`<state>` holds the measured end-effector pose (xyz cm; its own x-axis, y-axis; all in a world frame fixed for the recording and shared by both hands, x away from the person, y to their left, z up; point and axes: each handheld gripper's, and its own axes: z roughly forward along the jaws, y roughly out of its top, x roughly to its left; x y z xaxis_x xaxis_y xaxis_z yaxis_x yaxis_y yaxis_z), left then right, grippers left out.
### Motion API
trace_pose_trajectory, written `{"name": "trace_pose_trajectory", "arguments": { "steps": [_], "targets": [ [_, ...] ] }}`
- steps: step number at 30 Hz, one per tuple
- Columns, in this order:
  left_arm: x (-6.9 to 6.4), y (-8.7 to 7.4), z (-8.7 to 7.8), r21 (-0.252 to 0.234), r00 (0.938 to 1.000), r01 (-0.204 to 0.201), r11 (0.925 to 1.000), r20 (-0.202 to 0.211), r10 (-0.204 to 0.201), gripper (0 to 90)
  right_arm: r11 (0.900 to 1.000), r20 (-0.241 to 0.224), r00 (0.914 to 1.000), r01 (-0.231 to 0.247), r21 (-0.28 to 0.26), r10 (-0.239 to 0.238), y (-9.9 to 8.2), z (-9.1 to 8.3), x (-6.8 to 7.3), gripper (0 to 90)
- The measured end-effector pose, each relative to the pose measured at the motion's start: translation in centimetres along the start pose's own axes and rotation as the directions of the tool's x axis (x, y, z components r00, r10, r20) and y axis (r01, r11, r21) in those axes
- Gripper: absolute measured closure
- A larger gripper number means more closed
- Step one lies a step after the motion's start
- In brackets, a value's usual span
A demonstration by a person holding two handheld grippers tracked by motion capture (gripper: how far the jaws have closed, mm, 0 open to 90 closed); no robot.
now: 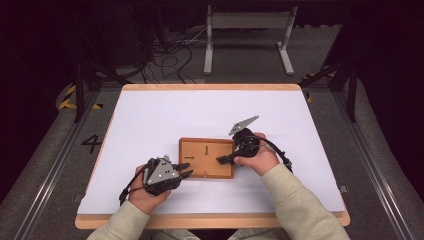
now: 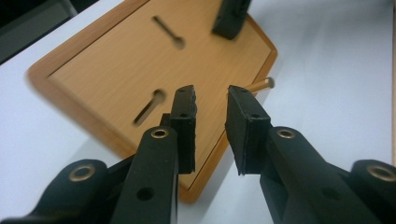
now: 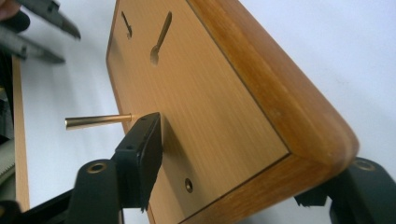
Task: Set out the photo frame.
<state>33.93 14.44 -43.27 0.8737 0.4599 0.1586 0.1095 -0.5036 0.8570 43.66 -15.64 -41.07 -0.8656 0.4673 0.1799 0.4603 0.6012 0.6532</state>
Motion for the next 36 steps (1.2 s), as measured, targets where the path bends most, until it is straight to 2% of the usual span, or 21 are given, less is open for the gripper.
{"name": "trace_pose_trajectory", "arguments": {
  "steps": [7,10,11,13,16,20,21,23,25,29,31,36],
  "targets": [
    [1.0,-0.8,-1.7,-0.018,0.9979,0.058,0.9982,-0.027,-0.058,72.1,0.9974,0.036,0.9968,0.072,-0.005,-0.072,-0.1,-0.9,1.4,43.8],
    [1.4,-1.2,-2.2,-0.023,0.9959,0.081,0.9965,-0.039,-0.082,71.8,0.9939,0.053,0.9925,0.11,-0.001,-0.11,-0.2,-1.4,2.2,47.3],
    [1.6,-1.3,-2.3,-0.023,0.9951,0.082,0.9964,-0.054,-0.083,71.8,0.9923,0.059,0.9906,0.124,0.0,-0.123,-0.2,-1.5,2.4,48.1],
    [1.8,-1.6,-2.4,-0.019,0.9937,0.075,0.997,-0.082,-0.077,72.0,0.9864,0.081,0.983,0.163,0.017,-0.164,-0.2,-1.8,3.1,49.2],
    [2.6,-2.1,-2.6,-0.028,0.9896,0.11,0.9936,-0.091,-0.112,72.2,0.9715,0.11,0.9653,0.233,0.044,-0.237,-0.3,-2.1,4.3,51.9],
    [3.3,-2.6,-2.8,-0.03,0.9839,0.149,0.9885,-0.096,-0.151,71.2,0.9601,0.108,0.9541,0.275,0.05,-0.279,-0.7,-2.6,5.2,56.7],
    [3.3,-2.6,-2.8,-0.03,0.9839,0.149,0.9885,-0.096,-0.151,70.0,0.9583,0.105,0.9527,0.281,0.049,-0.285,-0.8,-2.7,5.5,58.0],
    [3.6,-2.9,-2.7,-0.03,0.9769,0.194,0.9805,-0.085,-0.196,68.4,0.9546,0.1,0.9494,0.294,0.046,-0.297,-1.0,-3.0,6.0,58.7],
    [3.8,-2.9,-2.7,-0.028,0.9743,0.21,0.9772,-0.076,-0.212,66.4,0.9539,0.092,0.9496,0.297,0.045,-0.3,-1.2,-3.2,6.4,58.9],
    [4.0,-3.0,-2.7,-0.028,0.9716,0.225,0.974,-0.07,-0.226,64.8,0.9514,0.091,0.9473,0.304,0.051,-0.307,-1.4,-3.4,7.1,59.8],
    [4.1,-3.0,-2.7,-0.025,0.9685,0.238,0.9708,-0.069,-0.24,64.1,0.9481,0.1,0.943,0.313,0.054,-0.317,-1.5,-3.5,7.4,60.0],
    [4.4,-3.2,-2.7,-0.018,0.9595,0.268,0.9634,-0.086,-0.268,61.1,0.9455,0.082,0.942,0.323,0.044,-0.325,-2.1,-3.7,8.2,60.4]
  ]
}}
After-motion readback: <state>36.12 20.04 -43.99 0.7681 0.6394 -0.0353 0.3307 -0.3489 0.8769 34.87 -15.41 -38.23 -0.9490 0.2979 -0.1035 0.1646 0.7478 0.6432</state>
